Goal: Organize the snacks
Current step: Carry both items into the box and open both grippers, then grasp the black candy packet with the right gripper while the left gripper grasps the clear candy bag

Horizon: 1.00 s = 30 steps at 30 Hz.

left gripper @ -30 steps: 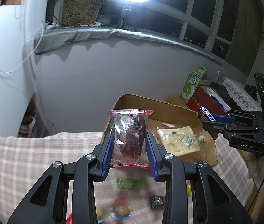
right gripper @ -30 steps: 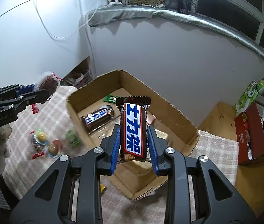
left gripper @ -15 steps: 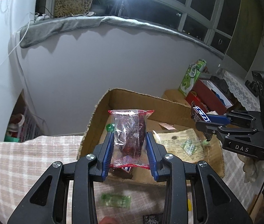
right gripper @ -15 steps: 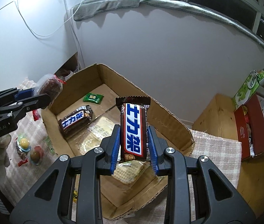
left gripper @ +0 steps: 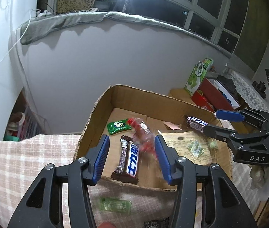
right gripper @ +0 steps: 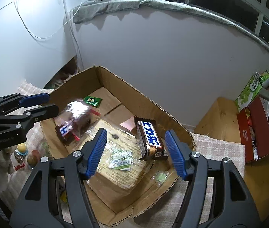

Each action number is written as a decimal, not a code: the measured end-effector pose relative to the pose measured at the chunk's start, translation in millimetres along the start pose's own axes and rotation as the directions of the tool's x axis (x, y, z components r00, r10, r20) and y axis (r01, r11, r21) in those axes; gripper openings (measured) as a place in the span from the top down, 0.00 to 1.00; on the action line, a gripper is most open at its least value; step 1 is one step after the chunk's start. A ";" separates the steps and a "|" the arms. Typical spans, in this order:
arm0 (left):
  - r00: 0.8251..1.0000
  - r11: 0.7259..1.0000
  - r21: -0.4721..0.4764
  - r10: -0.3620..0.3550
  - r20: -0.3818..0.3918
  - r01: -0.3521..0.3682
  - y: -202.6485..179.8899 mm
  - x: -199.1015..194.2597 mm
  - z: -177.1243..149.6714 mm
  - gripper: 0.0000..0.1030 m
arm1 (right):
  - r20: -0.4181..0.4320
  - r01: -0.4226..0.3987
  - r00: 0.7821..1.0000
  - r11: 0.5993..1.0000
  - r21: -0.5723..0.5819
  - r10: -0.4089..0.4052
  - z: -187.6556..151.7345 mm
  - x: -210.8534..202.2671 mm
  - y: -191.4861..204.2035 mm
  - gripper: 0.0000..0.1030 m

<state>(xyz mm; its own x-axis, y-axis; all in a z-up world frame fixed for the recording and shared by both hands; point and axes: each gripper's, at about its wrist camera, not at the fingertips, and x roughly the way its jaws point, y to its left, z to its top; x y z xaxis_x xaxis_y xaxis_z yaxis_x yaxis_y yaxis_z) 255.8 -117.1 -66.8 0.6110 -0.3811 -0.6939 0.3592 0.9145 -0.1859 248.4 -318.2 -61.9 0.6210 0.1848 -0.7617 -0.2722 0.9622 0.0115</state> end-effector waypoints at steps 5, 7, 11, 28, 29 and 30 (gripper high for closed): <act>1.000 1.000 -0.013 0.000 0.015 0.000 4.0 -9.9 0.5 0.53 | 0.005 0.001 1.000 1.000 -0.008 0.000 -0.6 -6.1 5.1 0.35; 1.000 1.000 -0.011 0.002 0.026 -0.002 4.4 -17.1 0.2 0.53 | 0.006 0.002 1.000 1.000 -0.009 -0.002 -1.5 -9.3 6.8 0.35; 0.999 1.000 -0.012 0.005 0.047 -0.004 6.8 -35.1 -1.6 0.53 | 0.014 0.004 1.000 1.000 -0.016 -0.004 -3.0 -18.9 11.9 0.35; 0.992 0.996 -0.074 0.050 0.113 -0.042 45.3 -115.3 -45.2 0.53 | 0.070 -0.040 0.996 0.994 -0.098 0.047 -22.4 -73.0 61.1 0.35; 0.992 0.996 -0.081 0.054 0.110 -0.045 49.1 -118.6 -50.7 0.53 | 0.068 -0.050 0.996 0.993 -0.107 0.058 -25.7 -74.6 66.2 0.35; 0.992 0.995 -0.086 0.060 0.107 -0.051 52.3 -121.2 -55.8 0.53 | 0.066 -0.056 0.996 0.992 -0.111 0.063 -27.7 -75.3 68.8 0.35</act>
<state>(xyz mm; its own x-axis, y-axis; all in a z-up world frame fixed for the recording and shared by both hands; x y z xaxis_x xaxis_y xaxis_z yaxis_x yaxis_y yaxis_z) 161.2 -15.5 -31.2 0.7039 -0.3375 -0.6251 0.2654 0.9412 -0.2093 162.6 -271.5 -21.7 0.6498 0.2581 -0.7149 -0.3865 0.9221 -0.0184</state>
